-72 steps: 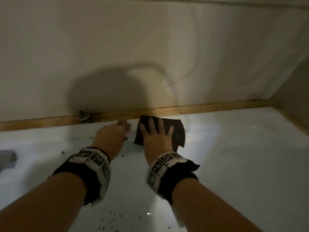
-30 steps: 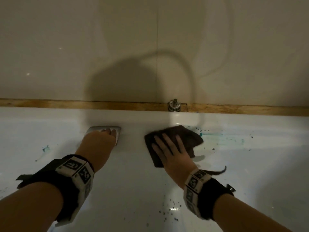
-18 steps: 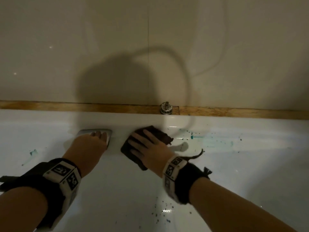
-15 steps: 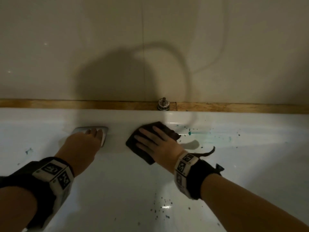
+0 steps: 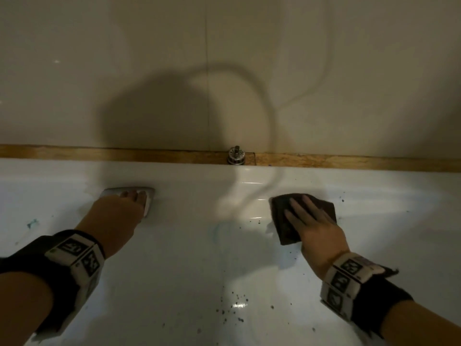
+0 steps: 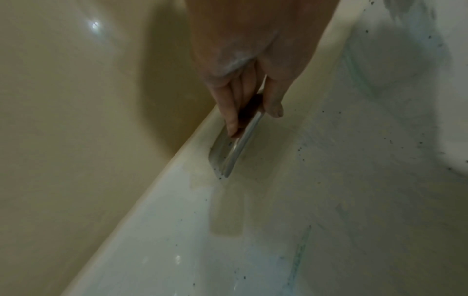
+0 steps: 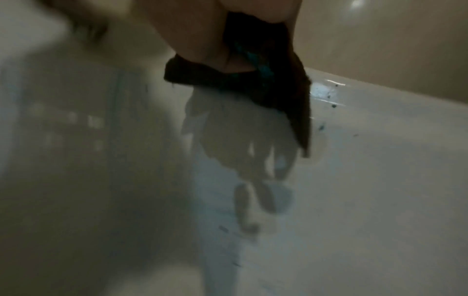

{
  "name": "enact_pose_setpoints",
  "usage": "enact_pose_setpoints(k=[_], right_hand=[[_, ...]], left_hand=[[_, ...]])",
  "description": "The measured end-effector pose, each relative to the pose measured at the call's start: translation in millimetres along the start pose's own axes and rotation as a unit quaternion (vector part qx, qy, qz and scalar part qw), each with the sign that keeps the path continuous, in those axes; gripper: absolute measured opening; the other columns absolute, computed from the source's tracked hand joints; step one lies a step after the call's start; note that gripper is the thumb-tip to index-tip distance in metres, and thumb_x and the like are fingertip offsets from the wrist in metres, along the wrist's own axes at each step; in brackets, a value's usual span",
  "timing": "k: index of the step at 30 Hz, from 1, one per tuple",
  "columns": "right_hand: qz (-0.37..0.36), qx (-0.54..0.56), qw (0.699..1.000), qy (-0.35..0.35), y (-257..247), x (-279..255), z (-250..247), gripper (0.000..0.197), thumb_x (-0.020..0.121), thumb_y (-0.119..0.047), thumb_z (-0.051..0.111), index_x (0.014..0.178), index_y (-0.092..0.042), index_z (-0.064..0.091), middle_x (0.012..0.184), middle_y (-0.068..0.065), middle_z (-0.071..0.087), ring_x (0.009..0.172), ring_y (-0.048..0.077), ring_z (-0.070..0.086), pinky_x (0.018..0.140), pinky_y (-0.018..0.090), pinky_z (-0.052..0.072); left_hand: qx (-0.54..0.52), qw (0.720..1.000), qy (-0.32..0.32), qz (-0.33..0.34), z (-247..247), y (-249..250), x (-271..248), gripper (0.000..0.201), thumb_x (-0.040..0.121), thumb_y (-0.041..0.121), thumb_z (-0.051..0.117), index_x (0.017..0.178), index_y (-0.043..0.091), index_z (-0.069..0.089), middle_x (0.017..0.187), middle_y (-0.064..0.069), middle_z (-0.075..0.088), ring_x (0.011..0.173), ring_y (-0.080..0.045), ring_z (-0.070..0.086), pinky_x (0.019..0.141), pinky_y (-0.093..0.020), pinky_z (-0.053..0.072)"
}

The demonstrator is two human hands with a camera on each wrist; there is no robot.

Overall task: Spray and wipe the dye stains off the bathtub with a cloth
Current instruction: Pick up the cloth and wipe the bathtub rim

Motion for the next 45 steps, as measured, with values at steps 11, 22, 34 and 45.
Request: enact_pose_setpoints(k=[11, 22, 34, 45], right_hand=[[-0.219, -0.001, 0.975, 0.037, -121.6, 84.5, -26.2, 0.048, 0.094, -0.010, 0.022, 0.116, -0.014, 0.065, 0.132, 0.004, 0.055, 0.125, 0.027, 0.049, 0.108, 0.044, 0.026], [-0.065, -0.080, 0.995, -0.009, -8.0, 9.1, 9.1, 0.061, 0.053, -0.007, 0.074, 0.113, -0.003, 0.066, 0.126, 0.015, 0.059, 0.115, 0.037, 0.056, 0.085, 0.058, 0.048], [0.625, 0.241, 0.738, 0.089, 185.7, -80.0, -45.7, 0.039, 0.094, -0.007, 0.042, 0.133, 0.000, 0.043, 0.128, 0.027, 0.051, 0.118, 0.041, 0.048, 0.097, 0.042, 0.036], [0.325, 0.149, 0.933, -0.047, -2.0, 33.0, 5.6, 0.074, 0.084, -0.004, 0.046, 0.149, -0.016, 0.013, 0.154, 0.019, -0.006, 0.137, 0.051, 0.002, 0.108, 0.061, 0.017]], left_hand=[[-0.086, 0.993, 0.076, 0.040, 6.3, -4.0, -1.0, 0.073, 0.004, 0.000, 0.091, 0.072, -0.015, 0.070, 0.059, -0.026, 0.064, 0.026, -0.030, 0.047, 0.023, -0.023, 0.033], [-0.149, 0.988, -0.018, -0.033, 34.6, -18.7, 12.1, 0.067, 0.038, 0.005, 0.092, 0.098, -0.011, 0.068, 0.082, -0.027, 0.067, 0.058, -0.041, 0.064, 0.047, -0.042, 0.053], [-0.221, 0.974, -0.040, -0.008, -18.0, 129.9, 21.8, 0.074, 0.096, 0.016, 0.038, 0.146, 0.004, -0.015, 0.154, -0.015, -0.020, 0.144, -0.026, -0.010, 0.117, -0.031, 0.002], [-0.253, 0.963, -0.072, 0.057, -22.5, 120.5, 17.0, 0.082, 0.092, 0.003, 0.039, 0.144, 0.014, -0.024, 0.150, -0.004, -0.030, 0.144, -0.015, 0.010, 0.099, -0.018, 0.037]])
Point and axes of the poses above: each hand's wrist, its own x-axis towards the middle knuckle, its own z-axis out of the palm, y = z × x, the point moved 7 cm from there along x, towards the middle knuckle
